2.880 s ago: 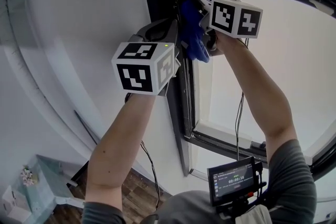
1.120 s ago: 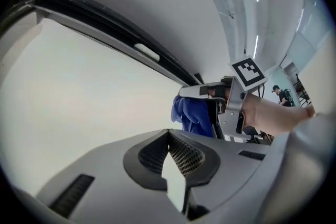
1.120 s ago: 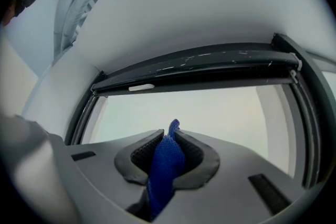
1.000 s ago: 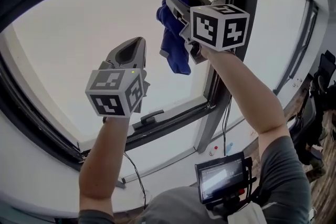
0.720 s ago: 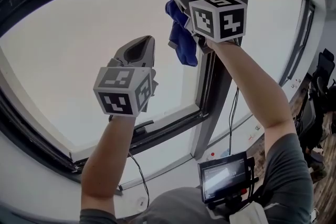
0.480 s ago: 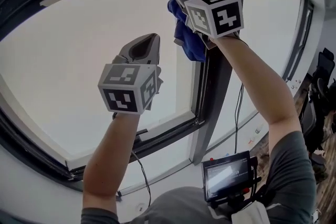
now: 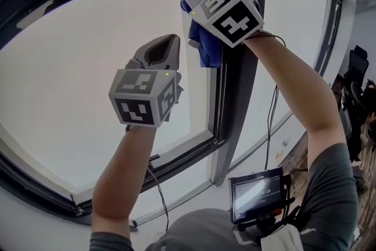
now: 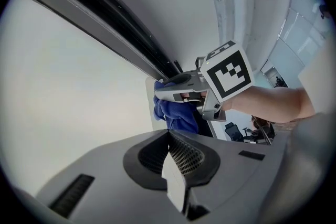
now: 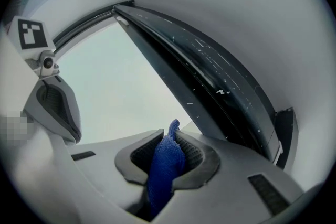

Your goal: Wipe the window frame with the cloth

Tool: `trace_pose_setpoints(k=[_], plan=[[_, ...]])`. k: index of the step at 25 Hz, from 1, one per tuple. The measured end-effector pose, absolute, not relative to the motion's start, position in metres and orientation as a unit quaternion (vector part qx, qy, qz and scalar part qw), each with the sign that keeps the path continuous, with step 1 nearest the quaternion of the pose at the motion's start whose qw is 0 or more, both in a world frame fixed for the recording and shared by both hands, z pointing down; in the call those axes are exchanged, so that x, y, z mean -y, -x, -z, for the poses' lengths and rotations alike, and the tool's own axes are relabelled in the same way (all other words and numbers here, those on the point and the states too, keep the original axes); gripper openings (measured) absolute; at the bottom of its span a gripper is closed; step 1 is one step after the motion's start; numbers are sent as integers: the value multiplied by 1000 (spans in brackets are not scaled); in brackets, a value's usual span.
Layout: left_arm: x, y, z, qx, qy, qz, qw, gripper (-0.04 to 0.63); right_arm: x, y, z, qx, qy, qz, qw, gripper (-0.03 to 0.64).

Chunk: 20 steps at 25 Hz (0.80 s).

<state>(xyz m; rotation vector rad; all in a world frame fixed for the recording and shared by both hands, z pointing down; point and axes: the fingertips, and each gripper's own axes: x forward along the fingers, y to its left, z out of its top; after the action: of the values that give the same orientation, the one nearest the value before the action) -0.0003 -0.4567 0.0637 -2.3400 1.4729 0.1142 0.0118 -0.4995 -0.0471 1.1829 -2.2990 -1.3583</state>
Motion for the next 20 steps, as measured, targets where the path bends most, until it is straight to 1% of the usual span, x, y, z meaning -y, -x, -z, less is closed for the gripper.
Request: trace_pose_setpoints(k=[5, 10, 16, 20], plan=[[457, -2, -64, -516, 834, -36, 190, 8, 502, -11, 37, 689, -414, 561, 200, 64], [453, -3, -71, -511, 839, -30, 185, 8, 523, -17, 27, 635, -431, 587, 258, 64], [439, -2, -79, -508, 841, -29, 184, 8, 530, -26, -3, 624, -430, 585, 290, 64], [433, 0, -93, -509, 844, -27, 168, 8, 532, -27, -26, 626, -428, 578, 301, 64]])
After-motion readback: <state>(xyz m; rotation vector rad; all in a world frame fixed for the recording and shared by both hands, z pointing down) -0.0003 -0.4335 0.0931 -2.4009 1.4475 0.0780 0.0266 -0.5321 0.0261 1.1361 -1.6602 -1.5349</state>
